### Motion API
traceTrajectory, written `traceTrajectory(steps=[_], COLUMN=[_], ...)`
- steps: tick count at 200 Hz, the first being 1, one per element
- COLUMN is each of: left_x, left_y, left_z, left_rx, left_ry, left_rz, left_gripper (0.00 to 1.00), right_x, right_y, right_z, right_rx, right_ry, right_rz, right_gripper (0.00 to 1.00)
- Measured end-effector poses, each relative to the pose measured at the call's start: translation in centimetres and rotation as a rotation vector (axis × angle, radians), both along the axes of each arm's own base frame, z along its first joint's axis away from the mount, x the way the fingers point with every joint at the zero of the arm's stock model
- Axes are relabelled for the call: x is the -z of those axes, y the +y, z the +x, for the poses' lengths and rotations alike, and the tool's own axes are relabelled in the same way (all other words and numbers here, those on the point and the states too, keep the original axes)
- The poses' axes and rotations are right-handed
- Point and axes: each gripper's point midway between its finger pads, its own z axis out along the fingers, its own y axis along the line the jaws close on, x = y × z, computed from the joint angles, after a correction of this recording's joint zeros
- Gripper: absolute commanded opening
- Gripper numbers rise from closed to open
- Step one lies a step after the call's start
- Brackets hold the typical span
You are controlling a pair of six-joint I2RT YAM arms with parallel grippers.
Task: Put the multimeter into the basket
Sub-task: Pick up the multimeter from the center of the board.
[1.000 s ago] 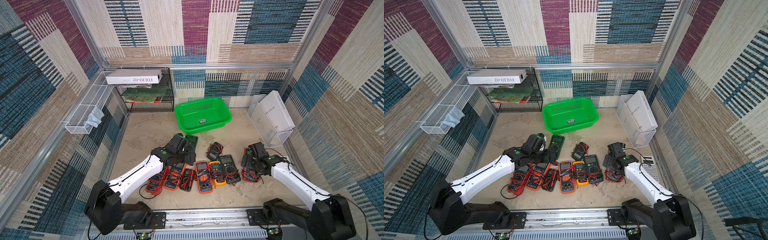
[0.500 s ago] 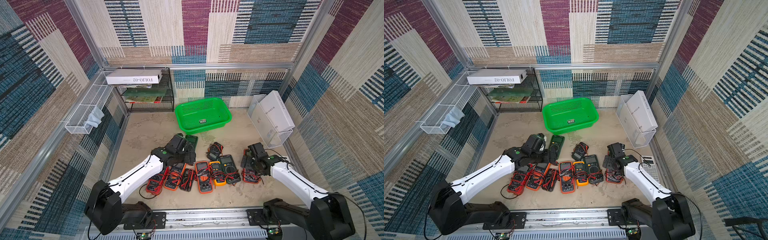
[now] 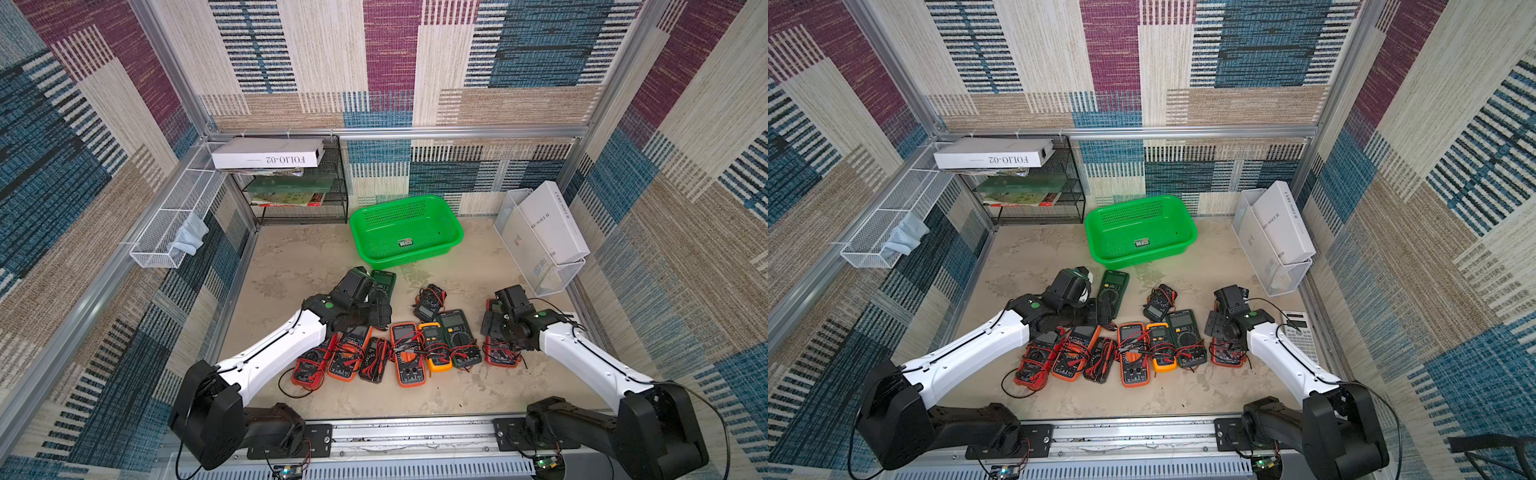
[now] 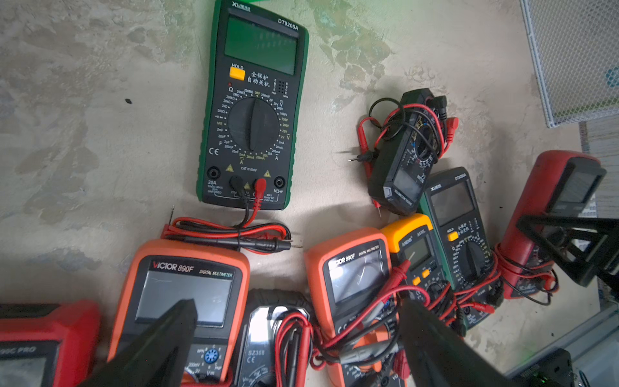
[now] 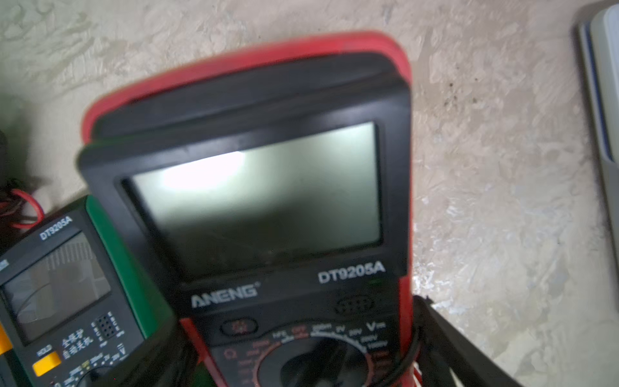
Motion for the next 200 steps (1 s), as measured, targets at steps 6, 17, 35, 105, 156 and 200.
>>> traceTrajectory(steps=[6,17,35,105,156,200], left_x=[-0.02,-0.02,-0.02,-0.17,-0.36,-0.46], left_y=[0.00,0.00,0.00,0.06,0.18,0.24], left_z=[0.01,0.01,0.01,0.01,0.00,0.02], left_rx=[0.000,0.000,0.000,-0.002,-0.005,-0.007], left_ry=[0.000,0.000,0.000,-0.005,-0.011,-0.015], left_rz=[0.000,0.000,0.000,0.000,0.001,0.002], left_gripper=[0.99,0.99,0.99,0.99,0.99,0.99], right_x=[0.01,0.02,0.02,-0.04,-0.19,-0.17], right_y=[0.00,0.01,0.03,0.07,0.08,0.09], right_z=[0.00,0.01,0.01,0.04,0.09,0.11], right_rx=[0.000,0.000,-0.001,-0.002,-0.005,-0.006], right_ry=[0.000,0.001,0.000,-0.002,-0.009,-0.010], right_rz=[0.000,0.000,0.001,0.004,0.004,0.004], right_gripper=[0.80,0.80,0.80,0.80,0.80,0.80])
